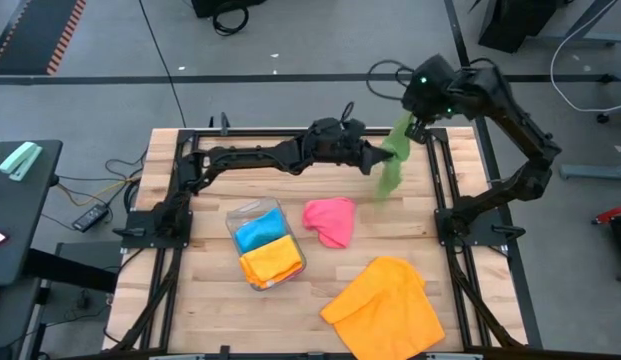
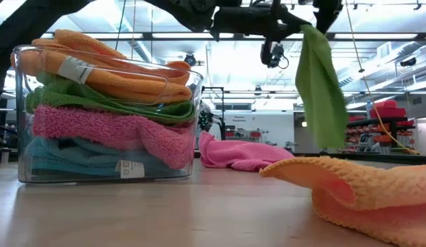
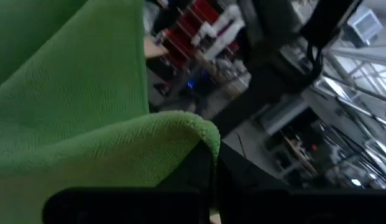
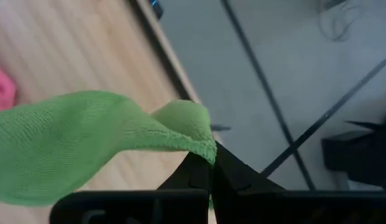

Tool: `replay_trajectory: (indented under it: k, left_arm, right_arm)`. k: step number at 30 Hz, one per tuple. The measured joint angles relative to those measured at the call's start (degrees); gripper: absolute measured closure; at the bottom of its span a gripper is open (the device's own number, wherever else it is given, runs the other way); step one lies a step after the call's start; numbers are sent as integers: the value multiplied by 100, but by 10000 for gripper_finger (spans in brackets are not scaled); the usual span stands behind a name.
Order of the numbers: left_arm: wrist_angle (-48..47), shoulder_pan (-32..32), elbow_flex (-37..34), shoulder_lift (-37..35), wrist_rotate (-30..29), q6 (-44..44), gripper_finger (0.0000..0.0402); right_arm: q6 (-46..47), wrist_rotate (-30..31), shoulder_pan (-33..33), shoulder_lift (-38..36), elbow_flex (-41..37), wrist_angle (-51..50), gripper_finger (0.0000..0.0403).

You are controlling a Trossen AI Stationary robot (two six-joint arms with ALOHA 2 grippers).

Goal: Fold microfiber towels
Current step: Fold the green towel

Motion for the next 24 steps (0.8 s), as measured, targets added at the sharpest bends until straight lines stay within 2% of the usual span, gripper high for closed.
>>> replay_trajectory:
  k: [3, 7, 11, 14, 18, 24]
  left_arm:
    - [122, 38, 0, -3, -236, 11, 383]
    - [-549, 21, 0, 0, -247, 202, 394]
    - [-1587, -149, 0, 2, -231, 475, 383]
    - [-2335, -296, 0, 4, -231, 925, 366]
    - [-3149, -398, 0, 4, -230, 1204, 364]
    - [-4314, -390, 0, 2, -225, 1227, 375]
  right_arm:
    - [-89, 34, -5, -7, 286, 30, 399]
    - [-122, -610, 18, -11, 185, 19, 399]
    - [104, -1127, 187, -9, -485, 300, 399]
    - [158, -1182, 443, 4, -1153, 728, 399]
    - [171, -1206, 847, 7, -2003, 1545, 399]
    - [486, -1215, 1144, 2, -2669, 2130, 399]
